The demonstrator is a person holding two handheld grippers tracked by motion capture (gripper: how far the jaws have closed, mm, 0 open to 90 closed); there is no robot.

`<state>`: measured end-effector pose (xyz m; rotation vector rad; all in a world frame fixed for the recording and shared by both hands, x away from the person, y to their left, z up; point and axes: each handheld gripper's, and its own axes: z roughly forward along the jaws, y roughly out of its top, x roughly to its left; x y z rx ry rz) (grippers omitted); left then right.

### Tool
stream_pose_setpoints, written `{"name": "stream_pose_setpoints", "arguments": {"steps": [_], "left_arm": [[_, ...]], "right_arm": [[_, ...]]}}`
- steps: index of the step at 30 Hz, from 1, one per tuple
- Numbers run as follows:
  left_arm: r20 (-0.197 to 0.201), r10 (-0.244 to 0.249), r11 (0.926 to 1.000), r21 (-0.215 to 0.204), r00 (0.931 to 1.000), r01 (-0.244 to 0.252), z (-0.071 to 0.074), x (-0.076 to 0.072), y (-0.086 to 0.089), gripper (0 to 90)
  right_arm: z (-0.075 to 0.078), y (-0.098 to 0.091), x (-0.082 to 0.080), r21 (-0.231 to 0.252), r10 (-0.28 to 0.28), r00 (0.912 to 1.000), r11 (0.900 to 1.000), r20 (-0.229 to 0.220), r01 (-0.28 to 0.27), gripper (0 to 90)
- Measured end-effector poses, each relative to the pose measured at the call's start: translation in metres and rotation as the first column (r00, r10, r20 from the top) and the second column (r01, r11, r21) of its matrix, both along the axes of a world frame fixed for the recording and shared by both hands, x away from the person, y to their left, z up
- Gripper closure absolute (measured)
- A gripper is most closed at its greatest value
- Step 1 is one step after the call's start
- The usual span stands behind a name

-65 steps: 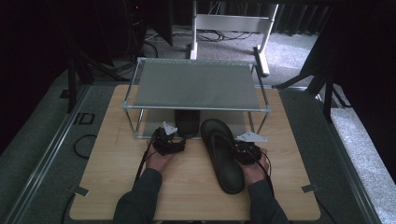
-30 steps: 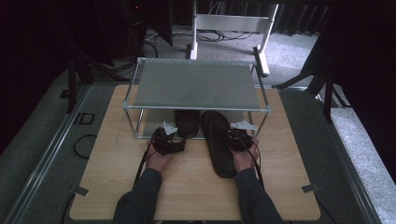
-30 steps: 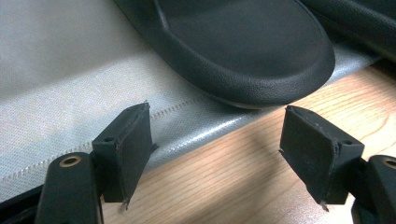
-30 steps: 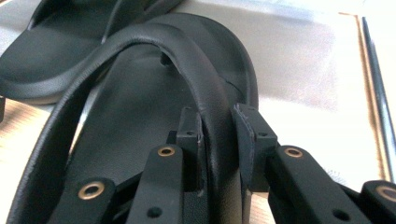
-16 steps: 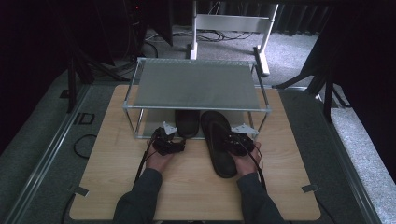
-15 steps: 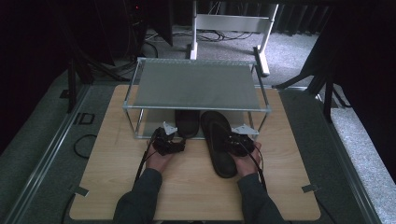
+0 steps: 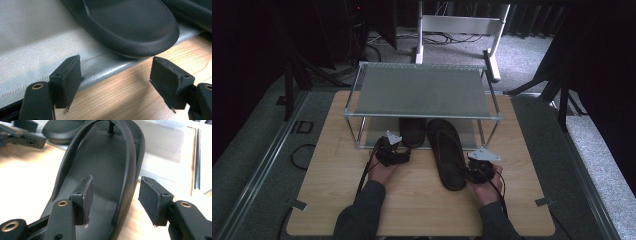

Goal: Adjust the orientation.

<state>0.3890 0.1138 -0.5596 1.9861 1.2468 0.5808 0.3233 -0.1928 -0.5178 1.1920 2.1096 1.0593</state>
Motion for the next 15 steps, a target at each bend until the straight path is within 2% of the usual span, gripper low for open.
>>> {"name": "stream_pose_setpoints", "arguments": {"steps": [10, 15], "left_arm": [[0.000, 0.001, 1.0000, -0.002, 1.0000, -0.001, 0.000, 0.000, 0.000, 25.9], [-0.001, 0.002, 1.0000, -0.003, 1.0000, -0.002, 0.000, 0.000, 0.000, 25.9]], "right_arm": [[-0.003, -0.009, -0.029, -0.017, 0.022, 0.9995, 0.9996, -0.025, -0.022, 39.3], [-0.005, -0.014, -0.041, -0.009, 0.054, 0.9979, 0.9985, -0.036, -0.054, 36.0]]}}
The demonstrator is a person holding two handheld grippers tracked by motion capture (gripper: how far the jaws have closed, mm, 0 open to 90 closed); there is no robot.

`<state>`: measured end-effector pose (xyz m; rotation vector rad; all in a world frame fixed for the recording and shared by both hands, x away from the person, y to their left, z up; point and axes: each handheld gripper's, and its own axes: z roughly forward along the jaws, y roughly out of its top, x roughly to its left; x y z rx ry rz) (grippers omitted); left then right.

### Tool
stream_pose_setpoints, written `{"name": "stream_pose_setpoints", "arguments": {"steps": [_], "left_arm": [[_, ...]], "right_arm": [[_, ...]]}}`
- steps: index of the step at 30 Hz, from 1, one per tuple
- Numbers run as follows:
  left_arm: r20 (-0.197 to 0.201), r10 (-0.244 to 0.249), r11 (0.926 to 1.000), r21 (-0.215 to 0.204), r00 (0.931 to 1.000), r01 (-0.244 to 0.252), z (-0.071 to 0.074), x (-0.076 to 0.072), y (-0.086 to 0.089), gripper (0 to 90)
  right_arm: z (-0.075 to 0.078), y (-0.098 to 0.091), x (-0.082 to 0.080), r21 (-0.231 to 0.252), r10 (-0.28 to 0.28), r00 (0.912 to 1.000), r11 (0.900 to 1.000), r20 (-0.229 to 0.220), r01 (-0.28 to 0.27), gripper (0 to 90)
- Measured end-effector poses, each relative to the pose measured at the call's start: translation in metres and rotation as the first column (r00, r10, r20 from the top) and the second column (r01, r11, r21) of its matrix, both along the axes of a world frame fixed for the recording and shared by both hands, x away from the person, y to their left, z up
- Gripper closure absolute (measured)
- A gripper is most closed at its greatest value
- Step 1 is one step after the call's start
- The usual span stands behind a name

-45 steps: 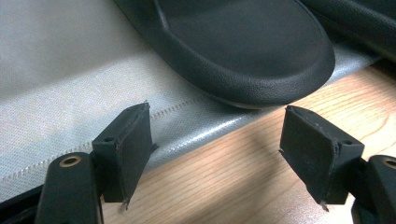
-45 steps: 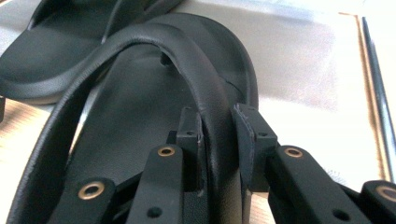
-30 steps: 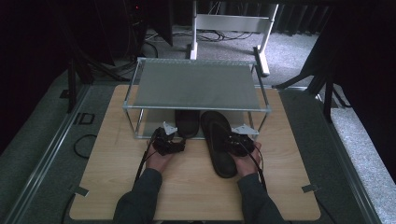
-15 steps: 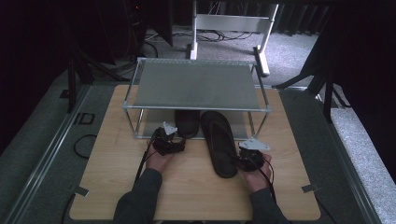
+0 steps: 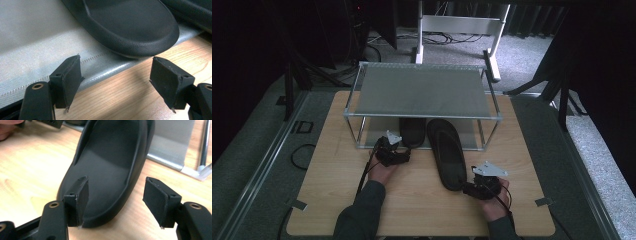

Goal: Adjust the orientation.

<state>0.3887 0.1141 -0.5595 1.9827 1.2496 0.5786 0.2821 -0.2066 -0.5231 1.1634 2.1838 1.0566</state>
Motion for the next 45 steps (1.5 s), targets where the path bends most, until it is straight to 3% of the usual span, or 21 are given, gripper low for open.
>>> {"name": "stream_pose_setpoints", "arguments": {"steps": [13, 26, 38, 45], "left_arm": [[0.001, 0.002, 1.0000, -0.006, 1.0000, -0.002, 0.000, 0.000, 0.001, 25.9], [0.001, 0.002, 1.0000, -0.008, 1.0000, -0.002, 0.000, 0.000, 0.001, 25.9], [0.001, 0.003, 1.0000, -0.008, 1.0000, -0.003, 0.000, 0.000, 0.001, 25.9], [0.001, 0.003, 1.0000, -0.008, 1.0000, -0.003, 0.000, 0.000, 0.001, 25.9]], "right_arm": [[-0.007, 0.003, -0.017, -0.018, 0.066, 0.9970, 0.9976, -0.040, -0.067, 29.5], [-0.020, 0.010, -0.015, -0.018, 0.106, 0.9875, 0.9939, -0.117, -0.109, 27.9], [-0.023, 0.021, -0.016, -0.037, 0.125, 0.9875, 0.9910, -0.096, -0.129, 30.1], [-0.026, 0.033, -0.013, -0.093, 0.111, 0.9926, 0.9890, -0.050, -0.115, 34.5]]}}
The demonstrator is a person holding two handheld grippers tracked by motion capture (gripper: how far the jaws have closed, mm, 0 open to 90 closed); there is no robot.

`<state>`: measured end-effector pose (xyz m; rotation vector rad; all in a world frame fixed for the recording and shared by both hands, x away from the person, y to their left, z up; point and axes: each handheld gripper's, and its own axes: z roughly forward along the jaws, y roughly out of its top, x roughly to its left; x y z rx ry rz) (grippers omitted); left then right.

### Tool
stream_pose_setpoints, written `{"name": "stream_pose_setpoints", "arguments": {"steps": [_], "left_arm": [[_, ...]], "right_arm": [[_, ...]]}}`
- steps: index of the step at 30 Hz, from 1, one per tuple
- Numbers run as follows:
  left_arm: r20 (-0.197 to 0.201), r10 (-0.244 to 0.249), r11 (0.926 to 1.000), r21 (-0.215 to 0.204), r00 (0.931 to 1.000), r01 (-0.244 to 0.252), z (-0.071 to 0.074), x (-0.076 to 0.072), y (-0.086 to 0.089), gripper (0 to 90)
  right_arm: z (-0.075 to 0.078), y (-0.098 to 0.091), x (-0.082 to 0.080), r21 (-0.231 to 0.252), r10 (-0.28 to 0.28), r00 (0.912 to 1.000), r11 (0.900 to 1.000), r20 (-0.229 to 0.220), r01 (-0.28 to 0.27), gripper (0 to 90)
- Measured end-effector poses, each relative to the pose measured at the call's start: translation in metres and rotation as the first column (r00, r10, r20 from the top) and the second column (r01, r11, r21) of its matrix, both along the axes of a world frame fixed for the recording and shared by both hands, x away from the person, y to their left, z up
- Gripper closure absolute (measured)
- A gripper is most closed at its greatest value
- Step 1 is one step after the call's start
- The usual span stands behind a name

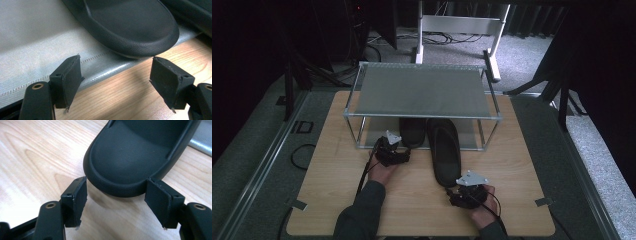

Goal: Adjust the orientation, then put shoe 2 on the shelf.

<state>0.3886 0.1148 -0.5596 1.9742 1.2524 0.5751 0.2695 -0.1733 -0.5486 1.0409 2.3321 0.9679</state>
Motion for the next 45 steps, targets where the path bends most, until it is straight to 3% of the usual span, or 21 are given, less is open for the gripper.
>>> {"name": "stream_pose_setpoints", "arguments": {"steps": [6, 21, 45], "left_arm": [[-0.002, 0.000, 1.0000, -0.002, 1.0000, 0.000, 0.000, 0.000, 0.000, 26.0], [-0.003, -0.001, 1.0000, -0.005, 1.0000, 0.001, 0.000, 0.000, 0.001, 25.9], [-0.003, -0.001, 1.0000, -0.005, 1.0000, 0.001, 0.000, 0.000, 0.000, 26.0]], "right_arm": [[-0.002, 0.008, 0.006, -0.028, -0.022, 0.9990, 0.9993, 0.039, 0.023, 40.4], [-0.003, 0.019, 0.015, -0.044, -0.041, 0.9971, 0.9981, 0.065, 0.044, 40.9], [0.005, 0.024, 0.038, 0.008, -0.084, 0.9916, 0.9965, 0.098, 0.083, 41.3]]}}
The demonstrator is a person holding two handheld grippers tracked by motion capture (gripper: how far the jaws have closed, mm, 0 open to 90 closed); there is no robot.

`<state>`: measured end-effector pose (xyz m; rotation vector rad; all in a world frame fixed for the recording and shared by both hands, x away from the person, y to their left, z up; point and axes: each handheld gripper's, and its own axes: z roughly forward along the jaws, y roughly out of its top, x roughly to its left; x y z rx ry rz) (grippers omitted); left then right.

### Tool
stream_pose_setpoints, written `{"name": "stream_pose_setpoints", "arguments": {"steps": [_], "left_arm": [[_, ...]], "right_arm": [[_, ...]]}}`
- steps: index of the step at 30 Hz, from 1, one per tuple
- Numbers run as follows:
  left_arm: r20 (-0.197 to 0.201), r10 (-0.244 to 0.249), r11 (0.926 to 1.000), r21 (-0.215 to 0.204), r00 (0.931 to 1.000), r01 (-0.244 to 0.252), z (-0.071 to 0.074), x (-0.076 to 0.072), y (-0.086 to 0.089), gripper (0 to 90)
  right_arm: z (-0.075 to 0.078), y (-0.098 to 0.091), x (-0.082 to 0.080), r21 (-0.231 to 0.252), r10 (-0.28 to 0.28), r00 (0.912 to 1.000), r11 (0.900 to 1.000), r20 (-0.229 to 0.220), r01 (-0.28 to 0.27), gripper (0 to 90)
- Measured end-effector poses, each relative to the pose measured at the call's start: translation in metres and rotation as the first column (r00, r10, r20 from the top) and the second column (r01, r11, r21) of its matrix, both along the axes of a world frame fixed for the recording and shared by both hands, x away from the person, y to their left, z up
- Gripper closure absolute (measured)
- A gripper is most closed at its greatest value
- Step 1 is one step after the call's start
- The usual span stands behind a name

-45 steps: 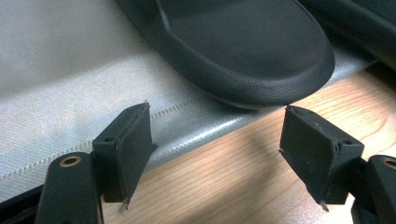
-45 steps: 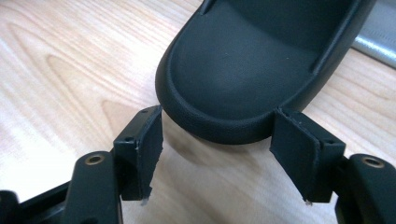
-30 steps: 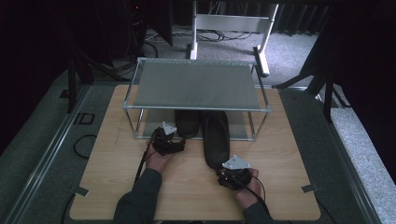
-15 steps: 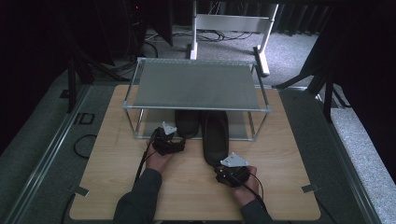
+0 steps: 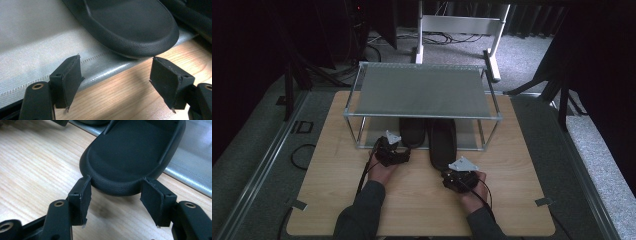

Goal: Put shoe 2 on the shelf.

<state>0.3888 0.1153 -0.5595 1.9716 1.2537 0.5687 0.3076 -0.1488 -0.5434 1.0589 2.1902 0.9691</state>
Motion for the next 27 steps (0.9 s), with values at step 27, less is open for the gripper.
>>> {"name": "stream_pose_setpoints", "arguments": {"steps": [27], "left_arm": [[-0.001, -0.001, 1.0000, -0.001, 1.0000, 0.001, 0.000, 0.000, 0.000, 25.9]], "right_arm": [[0.001, 0.010, 0.039, 0.026, -0.046, 0.9989, 0.9986, -0.009, 0.046, 42.1]]}}
